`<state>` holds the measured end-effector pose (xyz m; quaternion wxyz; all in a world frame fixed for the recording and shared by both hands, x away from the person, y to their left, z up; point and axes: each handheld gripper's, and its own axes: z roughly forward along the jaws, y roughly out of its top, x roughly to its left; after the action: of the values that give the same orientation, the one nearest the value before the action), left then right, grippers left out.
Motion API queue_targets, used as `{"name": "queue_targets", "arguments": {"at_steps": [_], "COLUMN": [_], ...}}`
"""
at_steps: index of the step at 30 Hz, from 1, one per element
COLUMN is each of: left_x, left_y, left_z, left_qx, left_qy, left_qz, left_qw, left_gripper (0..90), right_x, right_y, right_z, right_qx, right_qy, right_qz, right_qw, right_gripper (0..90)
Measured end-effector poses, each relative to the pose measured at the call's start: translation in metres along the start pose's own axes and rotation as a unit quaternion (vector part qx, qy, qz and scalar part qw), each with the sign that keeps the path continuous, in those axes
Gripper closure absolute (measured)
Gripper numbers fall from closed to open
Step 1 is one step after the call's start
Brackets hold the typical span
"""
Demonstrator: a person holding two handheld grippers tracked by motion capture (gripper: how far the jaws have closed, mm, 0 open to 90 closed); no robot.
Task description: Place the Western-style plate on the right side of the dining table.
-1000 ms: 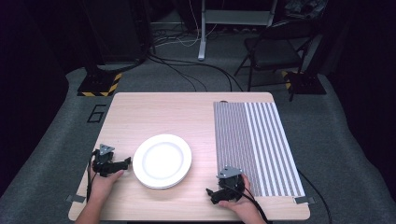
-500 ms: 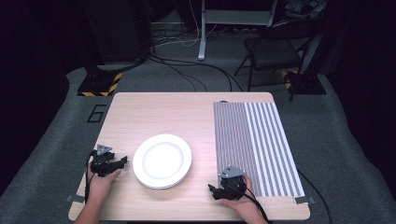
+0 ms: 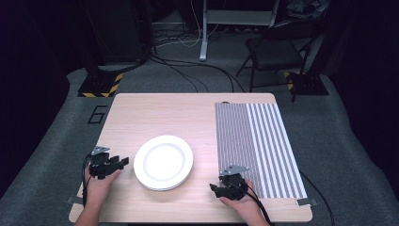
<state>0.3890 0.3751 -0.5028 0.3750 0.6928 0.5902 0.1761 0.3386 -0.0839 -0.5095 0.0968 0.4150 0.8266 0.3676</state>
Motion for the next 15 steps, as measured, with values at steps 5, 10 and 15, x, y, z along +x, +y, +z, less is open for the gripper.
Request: {"name": "queue_targets", "arguments": {"at_steps": [5, 10, 15], "left_x": [-0.001, -0.005, -0.01], "left_y": [0.001, 0.003, 0.005], "left_z": [-0.003, -0.008, -0.012], "left_qx": [0.001, -0.002, -0.006], "left_qy": [-0.003, -0.003, -0.007], "left_qz": [0.0, 0.006, 0.011], "left_qw": [1.0, 1.0, 0.9999], "left_gripper": [48.4, 49.6, 54.1], "right_x": [-0.004, -0.005, -0.004], "right_y": [0.006, 0.013, 0.02], "right_z": [-0.001, 0.001, 0.004], "right_qx": [-0.012, -0.026, -0.037], "right_qy": [-0.006, -0.014, -0.014], "right_qz": [0.016, 0.015, 0.024], "right_qw": [0.9998, 0.9994, 0.9989], "right_gripper": [50.2, 51.4, 52.0]}}
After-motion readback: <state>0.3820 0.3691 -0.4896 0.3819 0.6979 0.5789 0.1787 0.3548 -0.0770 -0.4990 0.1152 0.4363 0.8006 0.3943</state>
